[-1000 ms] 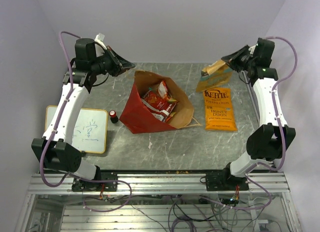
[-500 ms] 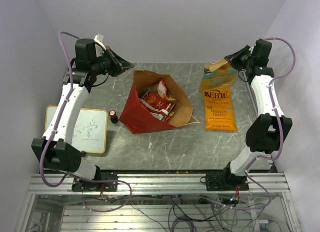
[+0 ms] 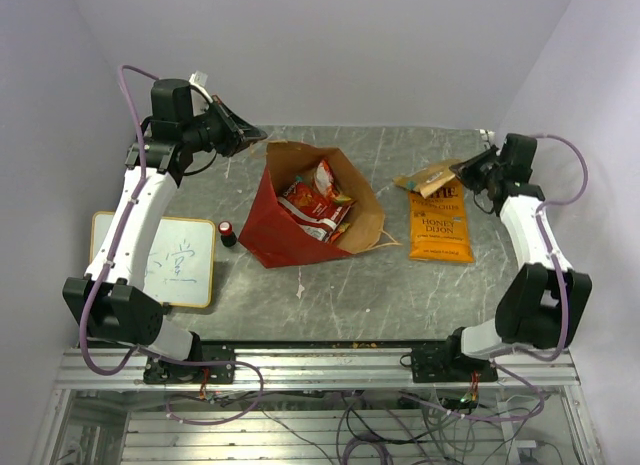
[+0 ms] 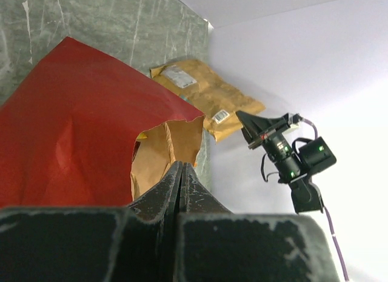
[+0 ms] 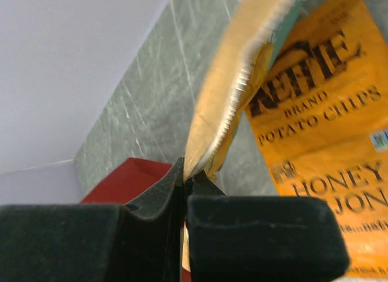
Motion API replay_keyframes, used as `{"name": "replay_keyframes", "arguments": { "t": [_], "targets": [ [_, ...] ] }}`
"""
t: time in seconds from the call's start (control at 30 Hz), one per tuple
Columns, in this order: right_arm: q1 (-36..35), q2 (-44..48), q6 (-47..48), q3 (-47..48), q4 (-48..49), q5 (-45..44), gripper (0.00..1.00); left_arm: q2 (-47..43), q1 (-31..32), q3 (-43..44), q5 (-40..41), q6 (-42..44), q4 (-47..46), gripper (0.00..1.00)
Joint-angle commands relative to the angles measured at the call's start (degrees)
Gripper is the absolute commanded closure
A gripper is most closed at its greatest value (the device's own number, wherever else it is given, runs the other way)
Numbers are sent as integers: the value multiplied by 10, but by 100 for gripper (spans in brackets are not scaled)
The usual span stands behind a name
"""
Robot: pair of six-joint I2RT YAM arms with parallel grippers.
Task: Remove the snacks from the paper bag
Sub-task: Place the snack at the center of the board.
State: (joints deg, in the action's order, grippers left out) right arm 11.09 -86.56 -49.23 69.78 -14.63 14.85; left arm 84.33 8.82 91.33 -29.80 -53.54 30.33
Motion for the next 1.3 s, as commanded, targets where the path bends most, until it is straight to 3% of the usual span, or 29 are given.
{"name": "replay_keyframes", "arguments": {
  "t": [0.0,0.43,0.73,1.07,1.27],
  "targets": [
    [2,74,1,-56,-10,-39,100,-24,-4,17,3,13,19,93],
    [2,133,-23,-161,-116,-152,100,-28,-4,5,-2,5,9,93],
    [2,165,-97,-266,-151,-135,100,-34,-4,-5,-9,7,-9,93],
    [2,149,-79,-332,-132,-118,100,-37,-4,-17,-19,7,-22,88],
    [2,177,-44,-335,-173,-136,69,-36,-4,-20,-19,9,-23,87]
  ]
}}
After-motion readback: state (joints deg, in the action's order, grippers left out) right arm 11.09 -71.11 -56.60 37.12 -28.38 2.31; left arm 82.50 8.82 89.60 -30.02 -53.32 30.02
